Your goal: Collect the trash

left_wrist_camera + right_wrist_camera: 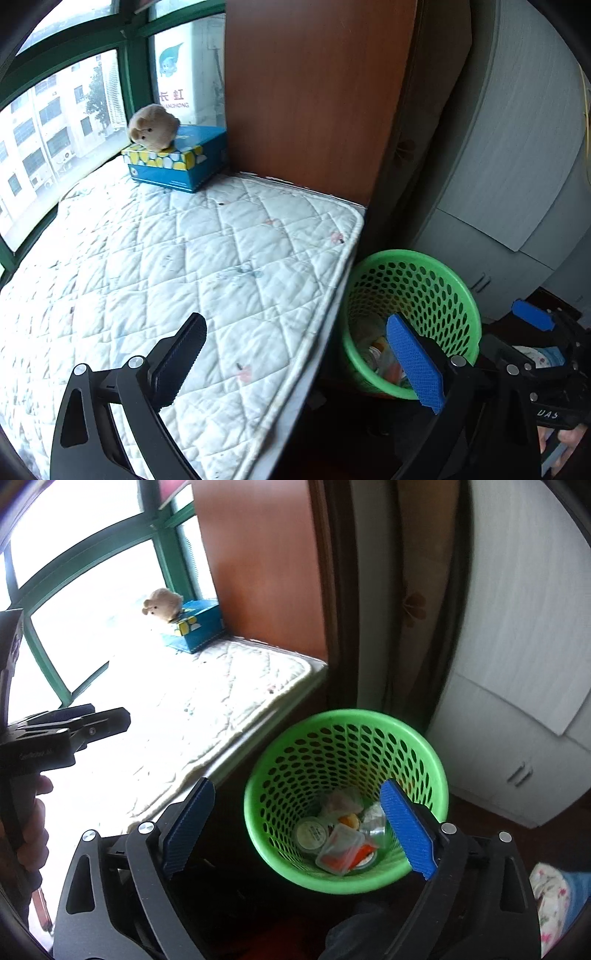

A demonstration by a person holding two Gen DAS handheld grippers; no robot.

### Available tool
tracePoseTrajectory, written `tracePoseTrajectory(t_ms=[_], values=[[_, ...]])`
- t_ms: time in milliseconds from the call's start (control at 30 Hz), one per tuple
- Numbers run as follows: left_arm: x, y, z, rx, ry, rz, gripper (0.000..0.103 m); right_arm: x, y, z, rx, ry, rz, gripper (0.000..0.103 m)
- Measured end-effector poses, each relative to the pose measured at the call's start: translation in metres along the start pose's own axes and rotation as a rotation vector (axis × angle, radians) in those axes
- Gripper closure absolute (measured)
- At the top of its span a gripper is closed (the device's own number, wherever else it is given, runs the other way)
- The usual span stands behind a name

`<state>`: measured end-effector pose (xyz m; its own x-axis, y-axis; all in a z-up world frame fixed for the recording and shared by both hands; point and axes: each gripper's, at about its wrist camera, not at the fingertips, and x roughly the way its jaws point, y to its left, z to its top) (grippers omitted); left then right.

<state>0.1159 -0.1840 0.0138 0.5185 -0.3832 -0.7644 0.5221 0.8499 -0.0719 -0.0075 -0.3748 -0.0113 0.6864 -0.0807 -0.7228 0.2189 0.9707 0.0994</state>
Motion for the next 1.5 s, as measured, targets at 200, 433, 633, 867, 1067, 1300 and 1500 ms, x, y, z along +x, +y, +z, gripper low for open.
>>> tracePoseTrajectory(t_ms=[200, 433, 633, 867, 1067, 1300, 1500], values=[[-0.020, 0.026, -0.011, -0.024, -0.039, 0.042, 0.007, -0.005, 0.019, 0.004, 0.003, -0.023, 0.028, 0.009], [-0.044, 0.044, -0.021, -0.027, -0.089, 0.121, 0.007, -0.008, 0.034, 0.011, -0.005, -0.044, 0.041, 0.007], [-0.060, 0.059, -0.028, -0.048, -0.116, 0.151, 0.007, -0.015, 0.043, 0.014, -0.008, -0.075, 0.042, 0.006], [-0.072, 0.066, -0.035, -0.047, -0.139, 0.171, 0.007, -0.022, 0.051, 0.015, -0.018, -0.090, 0.060, 0.005], [-0.079, 0.072, -0.039, -0.056, -0.148, 0.182, 0.007, -0.026, 0.056, 0.016, -0.030, -0.105, 0.057, 0.005], [-0.086, 0.077, -0.042, -0.070, -0.163, 0.192, 0.007, -0.027, 0.060, 0.015, -0.034, -0.108, 0.059, 0.005], [-0.092, 0.080, -0.045, -0.075, -0.175, 0.200, 0.007, -0.029, 0.068, 0.016, -0.052, -0.116, 0.064, 0.005]])
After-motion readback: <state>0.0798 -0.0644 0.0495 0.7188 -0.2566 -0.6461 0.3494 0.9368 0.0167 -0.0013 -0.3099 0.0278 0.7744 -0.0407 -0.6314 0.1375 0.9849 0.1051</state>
